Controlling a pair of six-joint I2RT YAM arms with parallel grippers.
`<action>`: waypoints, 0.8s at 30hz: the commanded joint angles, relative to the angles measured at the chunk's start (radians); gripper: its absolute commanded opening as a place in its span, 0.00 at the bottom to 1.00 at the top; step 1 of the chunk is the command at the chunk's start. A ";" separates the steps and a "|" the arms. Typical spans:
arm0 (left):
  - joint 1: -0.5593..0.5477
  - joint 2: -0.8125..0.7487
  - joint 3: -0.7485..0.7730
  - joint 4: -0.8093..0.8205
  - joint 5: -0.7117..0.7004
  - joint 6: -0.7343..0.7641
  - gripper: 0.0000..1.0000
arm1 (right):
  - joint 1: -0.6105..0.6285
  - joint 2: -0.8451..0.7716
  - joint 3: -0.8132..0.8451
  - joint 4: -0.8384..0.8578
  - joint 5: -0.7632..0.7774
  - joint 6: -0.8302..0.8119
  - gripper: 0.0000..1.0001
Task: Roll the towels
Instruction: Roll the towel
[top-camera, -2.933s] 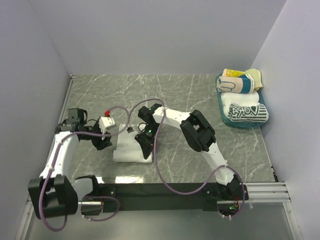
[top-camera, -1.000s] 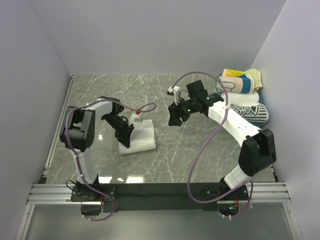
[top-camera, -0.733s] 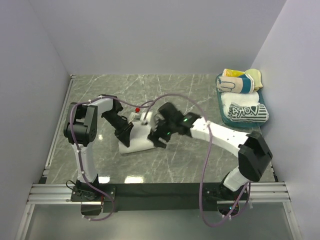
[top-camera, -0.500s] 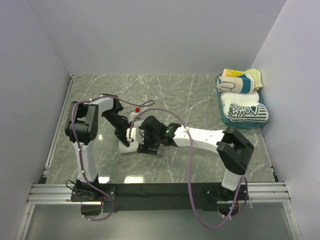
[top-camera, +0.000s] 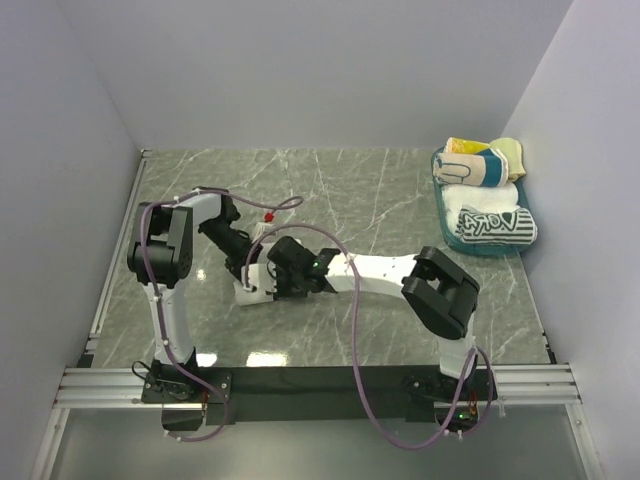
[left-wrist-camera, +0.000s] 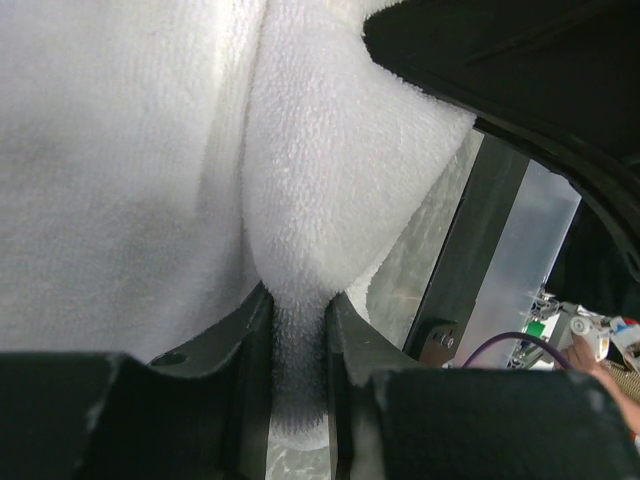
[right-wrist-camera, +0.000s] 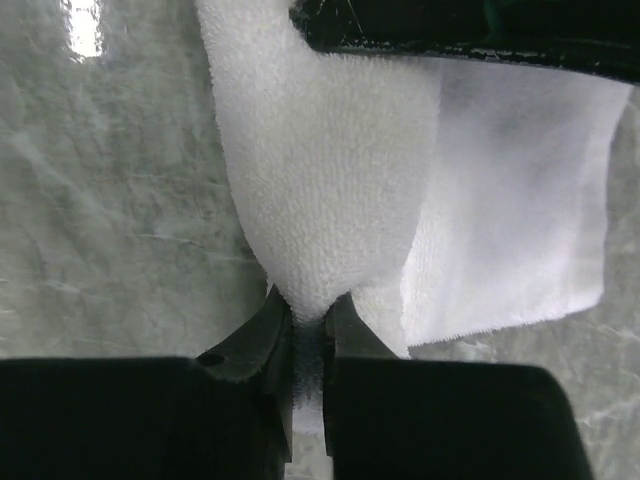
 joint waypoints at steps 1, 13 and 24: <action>0.049 -0.010 0.023 0.155 -0.132 0.056 0.27 | -0.037 0.085 0.061 -0.225 -0.178 0.074 0.00; 0.287 -0.123 0.227 0.023 0.039 0.067 0.57 | -0.176 0.309 0.357 -0.606 -0.547 0.187 0.00; 0.295 -0.628 -0.207 0.252 -0.007 0.180 0.79 | -0.284 0.602 0.694 -0.884 -0.757 0.204 0.00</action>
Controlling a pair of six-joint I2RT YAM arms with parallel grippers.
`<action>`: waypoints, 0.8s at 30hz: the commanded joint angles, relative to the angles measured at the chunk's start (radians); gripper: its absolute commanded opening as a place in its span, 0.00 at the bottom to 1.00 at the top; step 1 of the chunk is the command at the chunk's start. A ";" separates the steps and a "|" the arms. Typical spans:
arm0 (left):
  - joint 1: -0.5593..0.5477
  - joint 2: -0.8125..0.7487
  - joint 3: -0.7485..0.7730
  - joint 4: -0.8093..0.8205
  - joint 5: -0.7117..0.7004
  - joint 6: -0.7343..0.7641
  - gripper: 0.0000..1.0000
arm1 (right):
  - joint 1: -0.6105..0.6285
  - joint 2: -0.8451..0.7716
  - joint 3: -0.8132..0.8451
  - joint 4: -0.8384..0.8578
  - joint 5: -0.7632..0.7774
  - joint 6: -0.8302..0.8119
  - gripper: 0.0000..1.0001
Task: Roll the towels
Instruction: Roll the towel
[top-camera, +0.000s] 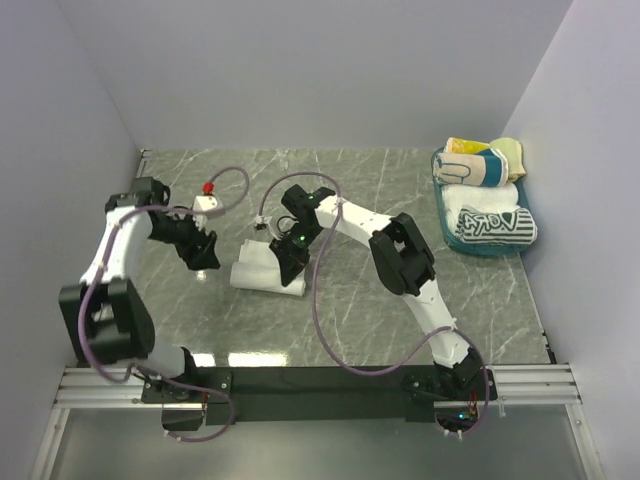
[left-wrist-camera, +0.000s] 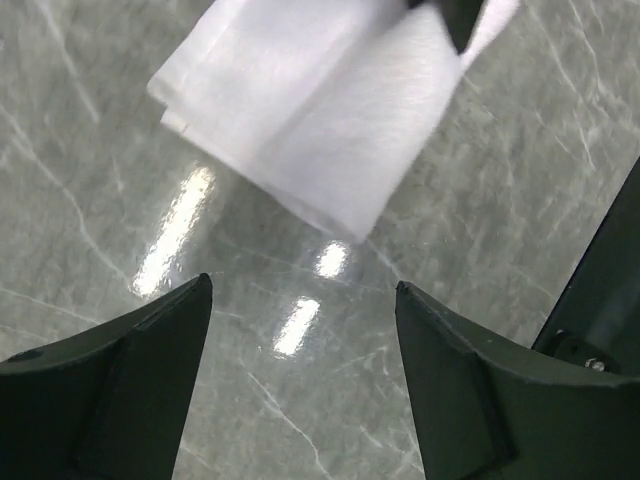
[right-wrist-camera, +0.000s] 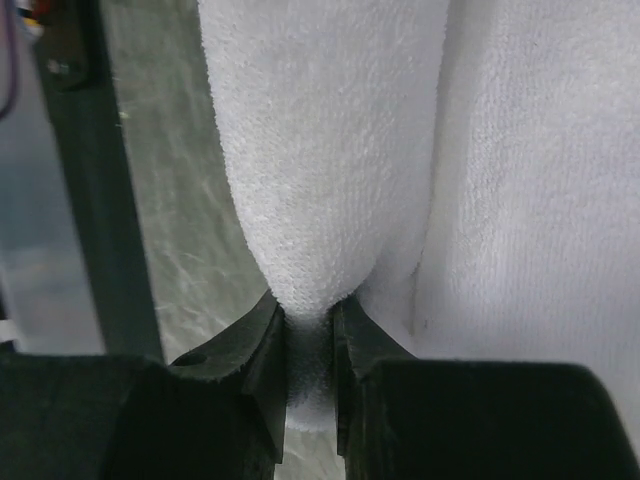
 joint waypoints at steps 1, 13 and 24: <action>-0.056 -0.149 -0.108 0.125 -0.017 0.063 0.79 | 0.008 0.152 0.019 -0.231 -0.002 0.009 0.00; -0.510 -0.389 -0.475 0.473 -0.267 0.071 0.73 | -0.007 0.288 0.074 -0.329 -0.071 -0.004 0.00; -0.656 -0.288 -0.610 0.538 -0.347 0.073 0.51 | -0.019 0.269 0.052 -0.256 -0.040 0.029 0.01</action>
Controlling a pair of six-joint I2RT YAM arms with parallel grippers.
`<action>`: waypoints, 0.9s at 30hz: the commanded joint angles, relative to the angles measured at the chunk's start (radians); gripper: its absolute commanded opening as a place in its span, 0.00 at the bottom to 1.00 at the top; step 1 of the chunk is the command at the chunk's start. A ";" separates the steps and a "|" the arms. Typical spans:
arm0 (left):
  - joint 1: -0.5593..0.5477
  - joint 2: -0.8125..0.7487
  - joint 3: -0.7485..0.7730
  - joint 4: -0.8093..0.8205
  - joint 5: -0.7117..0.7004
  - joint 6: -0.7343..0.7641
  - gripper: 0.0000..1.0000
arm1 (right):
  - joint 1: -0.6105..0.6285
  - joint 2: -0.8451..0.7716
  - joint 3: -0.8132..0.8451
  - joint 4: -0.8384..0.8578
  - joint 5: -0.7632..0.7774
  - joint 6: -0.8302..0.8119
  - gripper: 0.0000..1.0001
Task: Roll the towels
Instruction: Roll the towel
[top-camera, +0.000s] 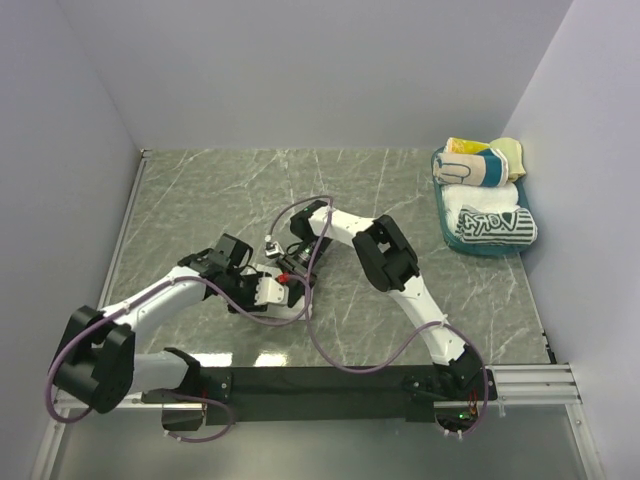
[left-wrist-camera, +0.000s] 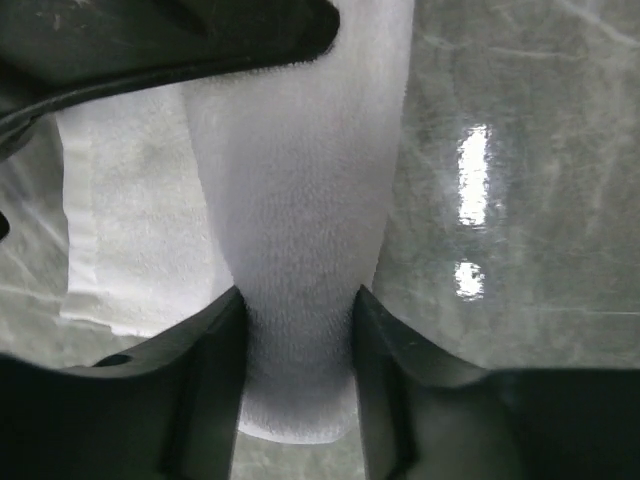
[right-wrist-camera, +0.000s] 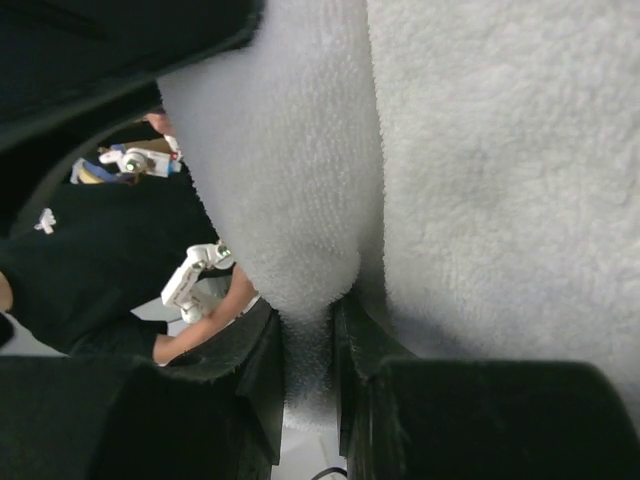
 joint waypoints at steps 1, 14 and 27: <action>-0.024 0.064 -0.013 0.017 -0.037 0.003 0.44 | -0.004 0.027 -0.068 0.163 0.288 -0.017 0.04; -0.027 0.332 0.142 -0.214 -0.070 -0.157 0.07 | -0.127 -0.253 -0.061 0.404 0.498 0.144 0.59; 0.076 0.726 0.448 -0.410 0.029 -0.280 0.08 | -0.398 -0.706 -0.449 0.602 0.590 0.096 0.60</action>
